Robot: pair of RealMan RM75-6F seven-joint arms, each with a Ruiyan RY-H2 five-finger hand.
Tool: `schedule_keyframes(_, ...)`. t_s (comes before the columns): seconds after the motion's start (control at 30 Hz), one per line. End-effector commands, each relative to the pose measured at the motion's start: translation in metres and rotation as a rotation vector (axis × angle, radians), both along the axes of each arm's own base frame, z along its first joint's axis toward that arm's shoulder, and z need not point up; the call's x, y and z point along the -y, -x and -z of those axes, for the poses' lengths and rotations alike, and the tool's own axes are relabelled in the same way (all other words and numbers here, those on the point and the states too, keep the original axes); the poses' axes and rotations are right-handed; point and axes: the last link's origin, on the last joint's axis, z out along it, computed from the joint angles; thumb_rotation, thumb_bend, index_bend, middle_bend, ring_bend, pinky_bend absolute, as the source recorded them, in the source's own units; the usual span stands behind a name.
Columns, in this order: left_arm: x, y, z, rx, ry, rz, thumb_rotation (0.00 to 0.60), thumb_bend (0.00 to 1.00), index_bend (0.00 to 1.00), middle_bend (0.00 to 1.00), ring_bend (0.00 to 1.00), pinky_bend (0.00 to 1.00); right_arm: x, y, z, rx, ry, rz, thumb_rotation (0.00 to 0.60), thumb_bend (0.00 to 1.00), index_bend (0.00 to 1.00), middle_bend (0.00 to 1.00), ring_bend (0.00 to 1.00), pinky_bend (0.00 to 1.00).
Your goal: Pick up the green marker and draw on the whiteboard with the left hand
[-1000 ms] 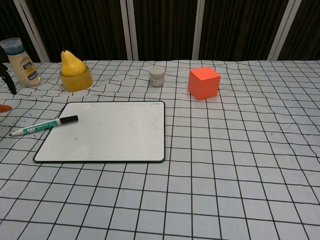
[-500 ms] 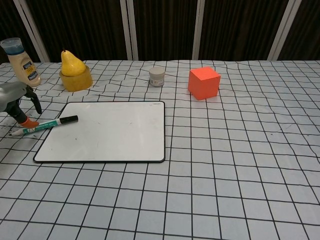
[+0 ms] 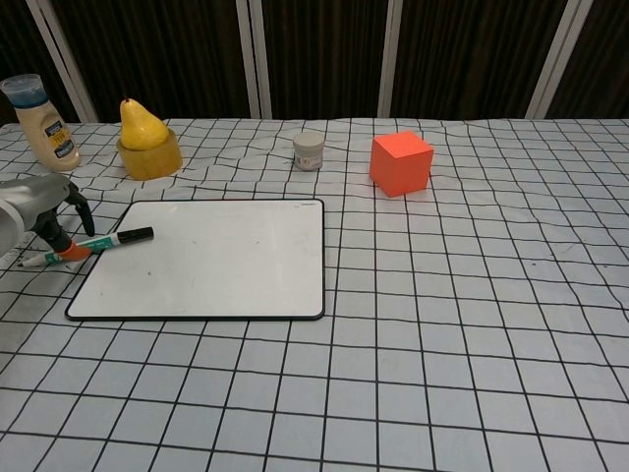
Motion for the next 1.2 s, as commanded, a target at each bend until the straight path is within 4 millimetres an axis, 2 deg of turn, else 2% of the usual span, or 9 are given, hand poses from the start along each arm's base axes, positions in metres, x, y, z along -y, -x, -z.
schedule_keyframes(0.03, 0.0, 0.001, 0.002, -0.007, 0.001, -0.003, 0.6, 0.48, 0.43, 0.0, 0.0, 0.0, 0.0, 0.0, 0.0, 0.001, 0.0, 0.0, 0.6, 0.32, 0.0, 0.0, 0.0, 0.0)
schedule_keyframes(0.3, -0.001, 0.005, 0.005, -0.01, 0.001, -0.017, 0.6, 0.49, 0.47, 0.0, 0.0, 0.0, 0.0, 0.0, 0.0, 0.003, 0.001, 0.002, 0.6, 0.32, 0.0, 0.0, 0.0, 0.0)
schedule_keyframes(0.57, 0.0, 0.006, 0.007, -0.004, -0.01, 0.002, 0.6, 0.58, 0.6, 0.06, 0.0, 0.0, 0.0, 0.0, 0.0, 0.004, -0.001, 0.005, 0.6, 0.32, 0.0, 0.0, 0.0, 0.0)
schedule_keyframes(0.77, 0.003, 0.002, -0.001, 0.028, -0.046, 0.049, 0.6, 0.59, 0.65, 0.09, 0.0, 0.0, 0.0, 0.0, 0.0, 0.007, -0.001, 0.005, 0.6, 0.32, 0.0, 0.0, 0.0, 0.0)
schedule_keyframes(1.0, 0.007, -0.026, -0.015, 0.144, -0.086, 0.179, 0.6, 0.59, 0.65, 0.11, 0.0, 0.0, 0.0, 0.0, 0.0, 0.009, -0.001, 0.007, 0.6, 0.32, 0.0, 0.0, 0.0, 0.0)
schedule_keyframes(1.1, 0.012, -0.048, -0.018, 0.24, -0.074, 0.278, 0.6, 0.59, 0.65, 0.11, 0.0, 0.0, 0.0, -0.001, 0.001, 0.009, -0.002, 0.006, 0.6, 0.32, 0.0, 0.0, 0.0, 0.0)
schedule_keyframes(1.2, 0.018, -0.069, -0.016, 0.411, -0.035, 0.379, 0.6, 0.59, 0.65, 0.11, 0.0, 0.0, 0.0, -0.001, 0.0, 0.011, -0.002, 0.006, 0.6, 0.32, 0.0, 0.0, 0.0, 0.0)
